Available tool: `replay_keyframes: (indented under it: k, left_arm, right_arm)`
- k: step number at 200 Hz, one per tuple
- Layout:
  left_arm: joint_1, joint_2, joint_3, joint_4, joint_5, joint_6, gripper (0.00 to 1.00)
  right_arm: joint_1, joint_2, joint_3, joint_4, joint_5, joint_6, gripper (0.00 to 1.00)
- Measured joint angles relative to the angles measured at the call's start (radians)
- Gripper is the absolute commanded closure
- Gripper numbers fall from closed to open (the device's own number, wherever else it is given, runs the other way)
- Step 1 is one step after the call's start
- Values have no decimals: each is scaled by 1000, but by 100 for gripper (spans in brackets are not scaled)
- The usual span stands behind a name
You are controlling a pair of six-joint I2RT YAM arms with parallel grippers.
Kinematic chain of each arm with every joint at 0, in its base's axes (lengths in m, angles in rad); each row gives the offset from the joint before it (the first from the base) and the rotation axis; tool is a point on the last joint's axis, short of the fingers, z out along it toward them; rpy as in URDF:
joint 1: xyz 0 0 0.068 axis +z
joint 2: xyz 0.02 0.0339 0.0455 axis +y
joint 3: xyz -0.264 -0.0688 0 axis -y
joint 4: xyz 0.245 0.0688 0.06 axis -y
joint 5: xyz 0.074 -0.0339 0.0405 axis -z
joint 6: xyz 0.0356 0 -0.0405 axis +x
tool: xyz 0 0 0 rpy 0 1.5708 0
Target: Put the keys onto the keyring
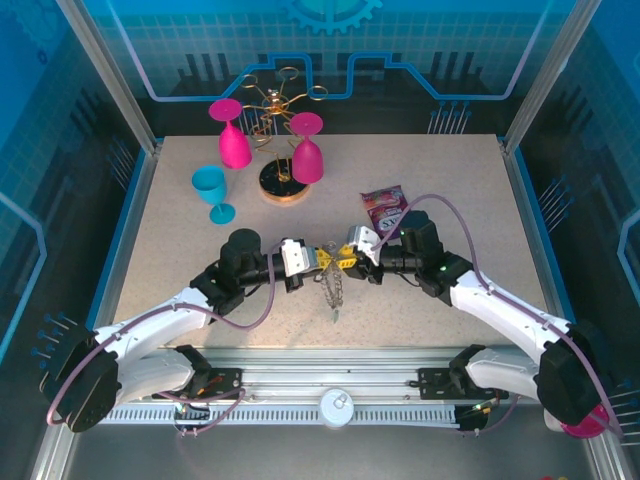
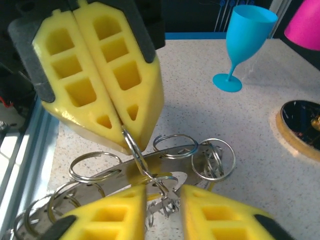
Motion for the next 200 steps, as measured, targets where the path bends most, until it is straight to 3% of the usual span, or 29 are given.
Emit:
replay_keyframes:
  k: [16, 53, 81, 95, 134, 200]
  left_arm:
    - [2, 0, 0, 6, 5, 0, 100]
    - [10, 0, -14, 59, 9, -46, 100]
    - [16, 0, -26, 95, 10, -79, 100]
    - [17, 0, -26, 109, 13, -83, 100]
    - [17, 0, -26, 117, 19, -87, 100]
    - [17, 2, -26, 117, 27, -88, 100]
  right_arm:
    - [0, 0, 0, 4, -5, -4, 99]
    - [0, 10, -1, 23, -22, -4, 100]
    - [0, 13, -1, 27, -33, 8, 80]
    - [-2, -2, -2, 27, -34, 13, 76]
    - [-14, -64, -3, 46, -48, 14, 76]
    - [-7, -24, -3, 53, -79, 14, 79]
